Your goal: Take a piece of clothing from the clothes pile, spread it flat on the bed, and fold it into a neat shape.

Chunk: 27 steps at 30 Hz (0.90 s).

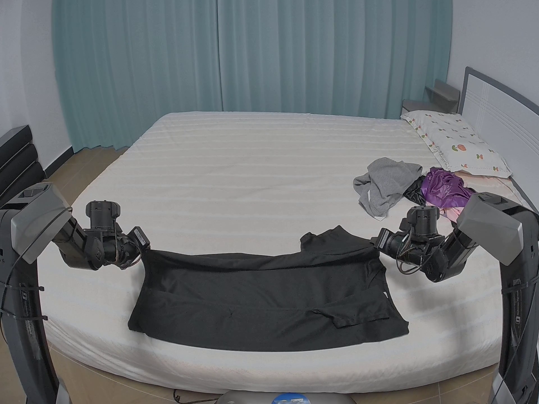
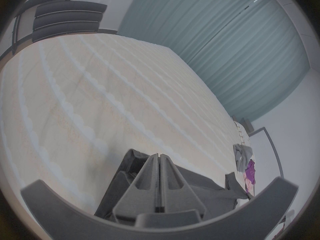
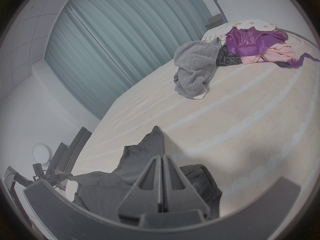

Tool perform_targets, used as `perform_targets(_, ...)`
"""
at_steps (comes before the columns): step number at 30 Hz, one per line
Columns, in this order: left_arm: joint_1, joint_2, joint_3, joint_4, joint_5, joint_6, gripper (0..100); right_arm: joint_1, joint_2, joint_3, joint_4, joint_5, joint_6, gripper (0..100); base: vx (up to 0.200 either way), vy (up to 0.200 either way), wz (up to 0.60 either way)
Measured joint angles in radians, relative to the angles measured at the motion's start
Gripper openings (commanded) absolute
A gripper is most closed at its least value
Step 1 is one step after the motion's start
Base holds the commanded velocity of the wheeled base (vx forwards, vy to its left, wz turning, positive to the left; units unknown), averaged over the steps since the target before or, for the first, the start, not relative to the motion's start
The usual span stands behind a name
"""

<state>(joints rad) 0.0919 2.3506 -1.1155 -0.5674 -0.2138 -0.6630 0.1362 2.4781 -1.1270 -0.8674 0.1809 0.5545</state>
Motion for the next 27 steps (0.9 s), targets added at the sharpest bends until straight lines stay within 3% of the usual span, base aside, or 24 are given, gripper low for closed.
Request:
perform_targets(8,0.011,-0.051,0.048,0.034,-0.027,0.077,0,-0.012,-0.057,0.079,-0.005,0.053,-0.001,0,0.0,0.0,0.0)
perform_targets(14,0.045,-0.087,0.083,0.057,-0.117,0.124,0,-0.019,-0.093,0.117,-0.006,0.071,-0.002,0,0.0,0.0,0.0)
perform_targets(22,0.064,-0.12,0.152,0.09,-0.168,0.305,0,-0.024,-0.107,0.18,-0.021,0.112,-0.015,0,0.0,0.0,0.0)
perform_targets(27,0.068,-0.138,0.185,0.148,-0.186,0.352,0,-0.027,-0.112,0.216,-0.03,0.128,-0.021,0,0.0,0.0,0.0)
